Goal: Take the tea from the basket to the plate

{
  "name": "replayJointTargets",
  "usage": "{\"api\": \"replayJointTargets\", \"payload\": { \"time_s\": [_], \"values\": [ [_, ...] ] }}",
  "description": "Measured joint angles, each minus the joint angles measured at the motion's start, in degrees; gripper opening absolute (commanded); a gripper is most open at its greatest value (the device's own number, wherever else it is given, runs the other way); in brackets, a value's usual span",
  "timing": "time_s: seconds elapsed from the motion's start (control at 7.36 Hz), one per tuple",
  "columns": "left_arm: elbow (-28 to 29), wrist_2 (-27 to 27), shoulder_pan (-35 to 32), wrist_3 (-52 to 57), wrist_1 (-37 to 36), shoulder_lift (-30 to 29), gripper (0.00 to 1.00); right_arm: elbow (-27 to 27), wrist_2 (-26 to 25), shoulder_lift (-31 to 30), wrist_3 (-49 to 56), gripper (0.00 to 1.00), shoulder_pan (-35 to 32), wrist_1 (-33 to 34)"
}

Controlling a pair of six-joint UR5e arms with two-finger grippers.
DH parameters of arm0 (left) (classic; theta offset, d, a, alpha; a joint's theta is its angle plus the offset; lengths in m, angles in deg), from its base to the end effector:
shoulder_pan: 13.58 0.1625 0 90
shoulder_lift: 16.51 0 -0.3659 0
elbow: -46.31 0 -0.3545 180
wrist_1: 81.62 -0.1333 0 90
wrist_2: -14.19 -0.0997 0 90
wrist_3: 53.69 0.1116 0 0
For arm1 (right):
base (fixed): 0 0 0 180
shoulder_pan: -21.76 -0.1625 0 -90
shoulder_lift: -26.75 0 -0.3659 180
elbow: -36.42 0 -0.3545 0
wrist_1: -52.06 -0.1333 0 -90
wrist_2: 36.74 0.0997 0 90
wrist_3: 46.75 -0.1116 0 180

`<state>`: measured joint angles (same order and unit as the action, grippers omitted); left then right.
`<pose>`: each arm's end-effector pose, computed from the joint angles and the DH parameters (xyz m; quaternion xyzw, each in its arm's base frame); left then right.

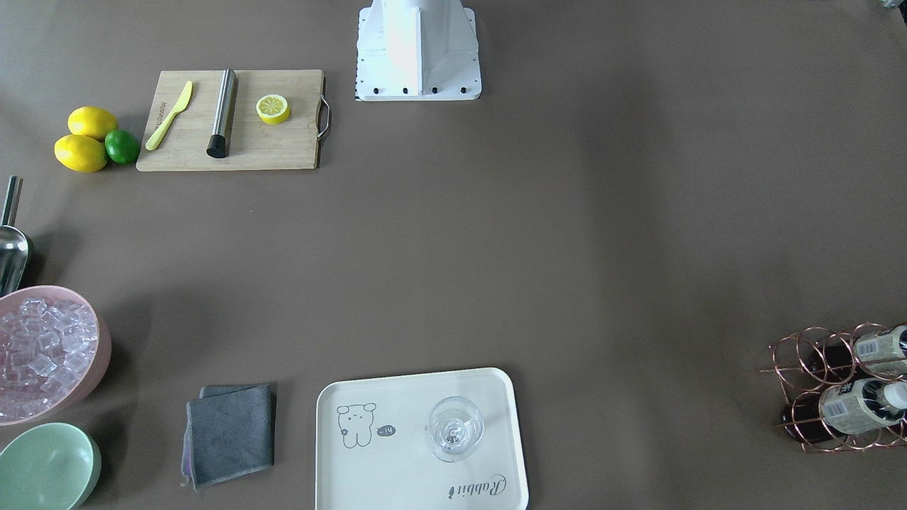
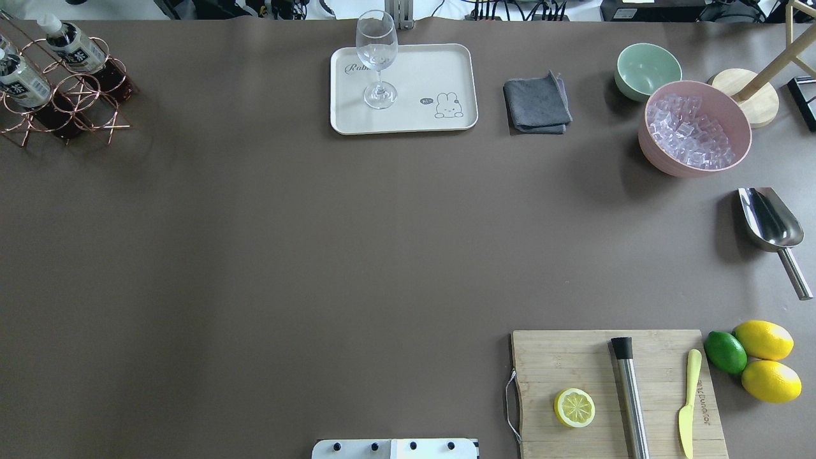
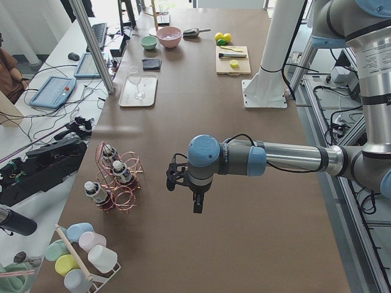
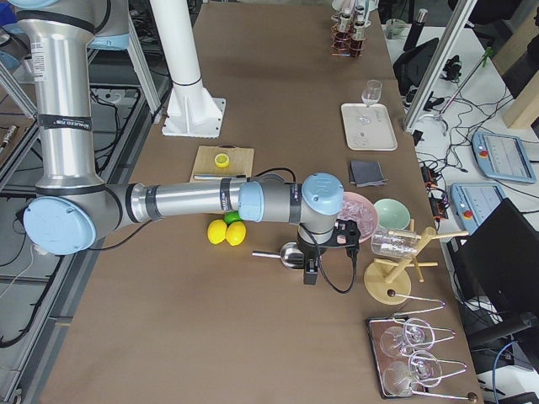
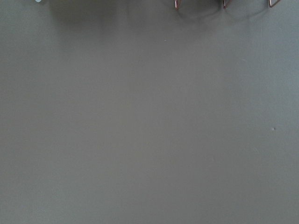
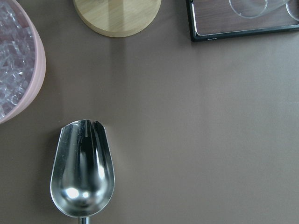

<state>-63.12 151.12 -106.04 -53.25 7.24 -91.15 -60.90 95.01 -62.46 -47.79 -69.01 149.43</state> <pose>-0.0672 -0.3576 0.5612 0.0335 0.3973 -0.0060 0.9170 0.0651 -0.4559 0.5603 0.0052 -0.3563 0.0125 0.9343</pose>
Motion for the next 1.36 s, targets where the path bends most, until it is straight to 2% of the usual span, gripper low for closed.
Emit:
{"api": "replayJointTargets", "payload": {
  "time_s": [1.36],
  "values": [
    [-0.32, 0.00, 0.00, 0.00, 0.00, -0.05, 0.98, -1.11, 1.18, -1.08, -0.71, 1.00, -1.00, 0.06]
  ]
}}
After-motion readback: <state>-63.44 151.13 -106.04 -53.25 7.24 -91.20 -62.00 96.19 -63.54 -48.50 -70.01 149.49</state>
